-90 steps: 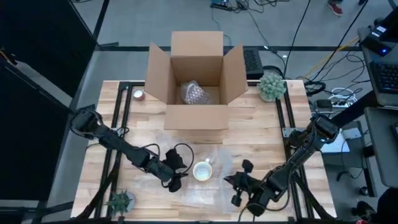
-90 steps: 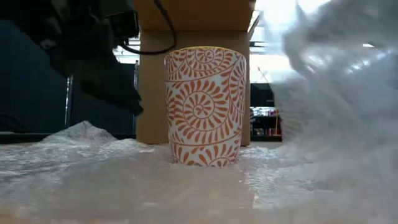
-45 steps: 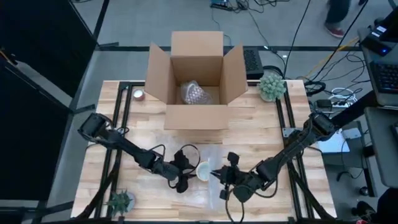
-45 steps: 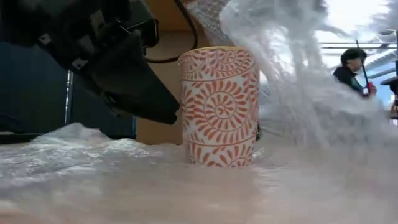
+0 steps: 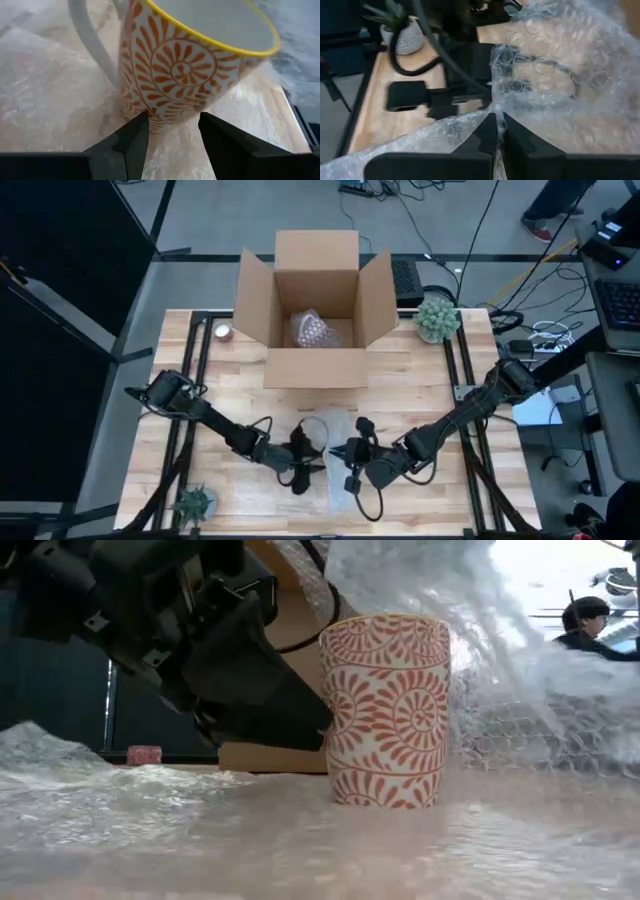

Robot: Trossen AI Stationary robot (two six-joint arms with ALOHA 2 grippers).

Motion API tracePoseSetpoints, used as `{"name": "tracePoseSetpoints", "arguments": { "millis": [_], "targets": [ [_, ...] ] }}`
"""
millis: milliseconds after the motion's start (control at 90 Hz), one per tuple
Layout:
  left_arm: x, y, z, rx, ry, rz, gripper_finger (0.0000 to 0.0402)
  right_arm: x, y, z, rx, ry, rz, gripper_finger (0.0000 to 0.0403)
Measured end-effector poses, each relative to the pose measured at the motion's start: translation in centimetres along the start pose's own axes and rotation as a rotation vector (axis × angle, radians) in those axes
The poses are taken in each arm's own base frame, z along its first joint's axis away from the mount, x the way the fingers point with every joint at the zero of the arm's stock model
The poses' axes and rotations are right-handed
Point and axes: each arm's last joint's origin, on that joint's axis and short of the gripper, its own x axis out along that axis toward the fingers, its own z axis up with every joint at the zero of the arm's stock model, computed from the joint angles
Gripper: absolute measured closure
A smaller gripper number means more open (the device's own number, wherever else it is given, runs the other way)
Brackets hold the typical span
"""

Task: Wrap mug
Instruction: Wrap the yellow mug with the bubble wrap

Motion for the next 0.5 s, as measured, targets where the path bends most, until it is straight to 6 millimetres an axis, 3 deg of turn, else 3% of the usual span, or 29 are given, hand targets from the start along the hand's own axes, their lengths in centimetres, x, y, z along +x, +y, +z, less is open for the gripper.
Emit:
{"name": "tracePoseSetpoints", "arguments": {
  "millis": [167, 300, 500],
  "targets": [
    [-1.3, -0.4, 1.0, 0.026, 0.043, -0.005, 0.0238, 0.8, -0.4, -0.1, 0.006, 0.043, 0.042, 0.0403],
    [-3.2, -0.8, 2.5, 0.031, 0.049, -0.006, 0.0238, 1.7, -0.2, -1.3, -0.018, 0.077, 0.029, 0.0403],
    [-6.5, -2.3, 5.2, 0.015, -0.055, -0.016, 0.0238, 2.2, -0.1, -1.9, -0.028, 0.092, 0.023, 0.0403]
  ]
}}
